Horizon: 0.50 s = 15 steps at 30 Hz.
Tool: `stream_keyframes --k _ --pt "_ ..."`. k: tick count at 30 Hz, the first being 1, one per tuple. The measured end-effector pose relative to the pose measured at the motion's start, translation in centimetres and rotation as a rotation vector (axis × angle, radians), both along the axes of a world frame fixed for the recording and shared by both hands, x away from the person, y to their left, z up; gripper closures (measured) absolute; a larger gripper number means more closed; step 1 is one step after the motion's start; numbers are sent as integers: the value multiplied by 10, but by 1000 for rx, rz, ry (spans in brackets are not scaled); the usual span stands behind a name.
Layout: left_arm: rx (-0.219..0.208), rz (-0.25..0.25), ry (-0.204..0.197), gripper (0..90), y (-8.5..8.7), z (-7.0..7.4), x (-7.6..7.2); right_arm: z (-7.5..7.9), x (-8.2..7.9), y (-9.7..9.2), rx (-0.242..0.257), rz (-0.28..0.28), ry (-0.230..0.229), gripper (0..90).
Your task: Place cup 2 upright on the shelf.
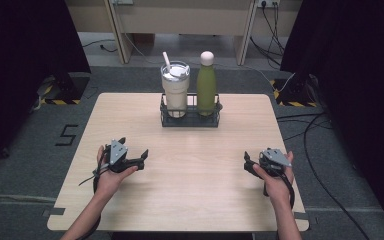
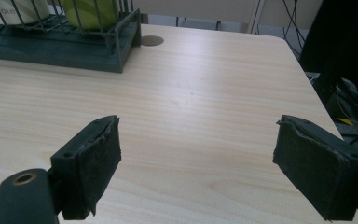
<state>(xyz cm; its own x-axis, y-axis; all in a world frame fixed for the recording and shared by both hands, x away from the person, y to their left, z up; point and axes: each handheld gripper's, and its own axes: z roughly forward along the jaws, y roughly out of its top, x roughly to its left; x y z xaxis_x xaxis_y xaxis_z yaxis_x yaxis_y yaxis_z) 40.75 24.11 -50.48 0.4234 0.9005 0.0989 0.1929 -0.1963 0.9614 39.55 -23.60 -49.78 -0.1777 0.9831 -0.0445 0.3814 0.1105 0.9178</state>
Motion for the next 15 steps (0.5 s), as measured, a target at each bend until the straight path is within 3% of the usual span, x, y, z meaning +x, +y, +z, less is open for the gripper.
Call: stream_keyframes --k 15 --pt "-2 -6 -3 27 -2 0 0 -3 -2 -2 -2 4 6 148"
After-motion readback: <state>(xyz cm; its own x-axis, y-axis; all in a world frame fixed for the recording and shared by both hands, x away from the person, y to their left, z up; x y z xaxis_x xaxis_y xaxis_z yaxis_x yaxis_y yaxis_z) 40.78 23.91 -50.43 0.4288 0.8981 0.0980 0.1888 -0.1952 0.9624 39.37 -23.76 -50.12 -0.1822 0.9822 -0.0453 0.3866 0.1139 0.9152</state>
